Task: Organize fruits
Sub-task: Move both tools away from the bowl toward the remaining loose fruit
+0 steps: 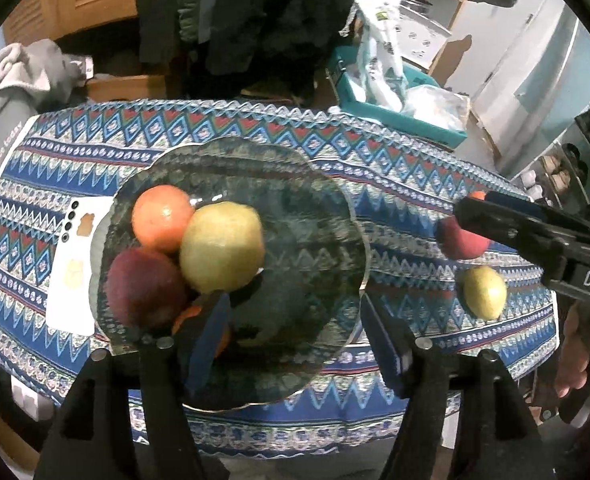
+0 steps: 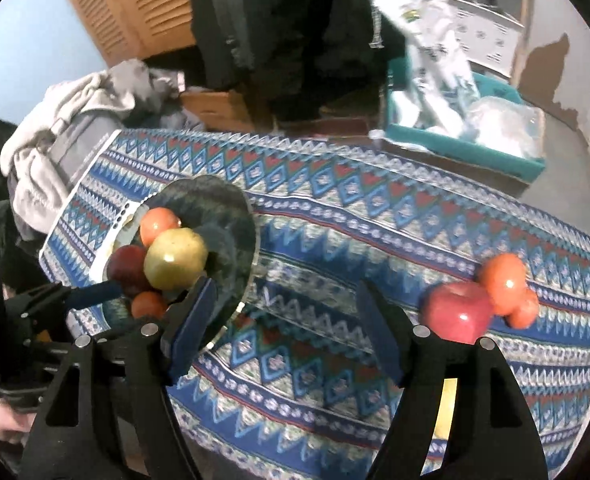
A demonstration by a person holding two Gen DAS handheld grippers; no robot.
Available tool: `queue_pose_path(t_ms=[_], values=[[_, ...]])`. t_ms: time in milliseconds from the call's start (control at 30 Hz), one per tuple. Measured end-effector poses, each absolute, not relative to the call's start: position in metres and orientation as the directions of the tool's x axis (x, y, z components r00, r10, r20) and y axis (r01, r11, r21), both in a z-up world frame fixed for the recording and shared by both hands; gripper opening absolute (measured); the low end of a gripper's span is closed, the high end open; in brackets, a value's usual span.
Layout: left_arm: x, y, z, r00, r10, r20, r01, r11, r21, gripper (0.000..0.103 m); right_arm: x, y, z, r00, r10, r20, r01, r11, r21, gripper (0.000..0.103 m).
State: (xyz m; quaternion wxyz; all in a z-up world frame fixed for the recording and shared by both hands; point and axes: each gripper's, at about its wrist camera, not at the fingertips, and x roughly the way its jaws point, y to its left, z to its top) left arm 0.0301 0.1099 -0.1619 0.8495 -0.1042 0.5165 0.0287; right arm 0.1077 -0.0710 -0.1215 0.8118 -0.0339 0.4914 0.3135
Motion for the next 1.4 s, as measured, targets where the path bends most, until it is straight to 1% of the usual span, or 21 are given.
queue_pose_path(t_ms=[133,233,633,700,833,1100,1400], values=[[0.033,0.094,-0.157,0.468,-0.065,-0.882,-0.129,0.982,-0.141,0.071,0.108,-0.102,-0.115,0.356,0.452,-0.817,-0.508,0.828,0.237,0.075],[0.035,0.081,-0.154,0.47,-0.068,-0.88,-0.107,0.985,-0.133,0.076,0.108,-0.123,-0.111,0.377,0.442,-0.814,-0.484,0.843,0.233,0.077],[0.047,0.023,-0.149,0.46,-0.086,-0.884,-0.005,0.995,-0.099,0.076,0.108,-0.202,-0.106,0.435,0.387,-0.813,-0.401,0.892,0.209,0.082],[0.05,0.012,-0.149,0.461,-0.084,-0.884,0.018,0.996,-0.085,0.078,0.108,-0.211,-0.109,0.434,0.378,-0.818,-0.391,0.897,0.207,0.082],[0.055,-0.006,-0.151,0.457,-0.085,-0.885,0.054,0.996,-0.068,0.079,0.109,-0.226,-0.125,0.41,0.372,-0.833,-0.382,0.899,0.213,0.082],[0.069,-0.024,-0.174,0.42,-0.057,-0.906,0.101,0.995,-0.016,0.079,0.113,-0.231,-0.16,0.342,0.354,-0.87,-0.392,0.896,0.21,0.083],[0.082,-0.027,-0.205,0.366,-0.02,-0.93,0.116,0.993,0.024,0.079,0.121,-0.218,-0.218,0.215,0.332,-0.918,-0.407,0.885,0.225,0.083]])
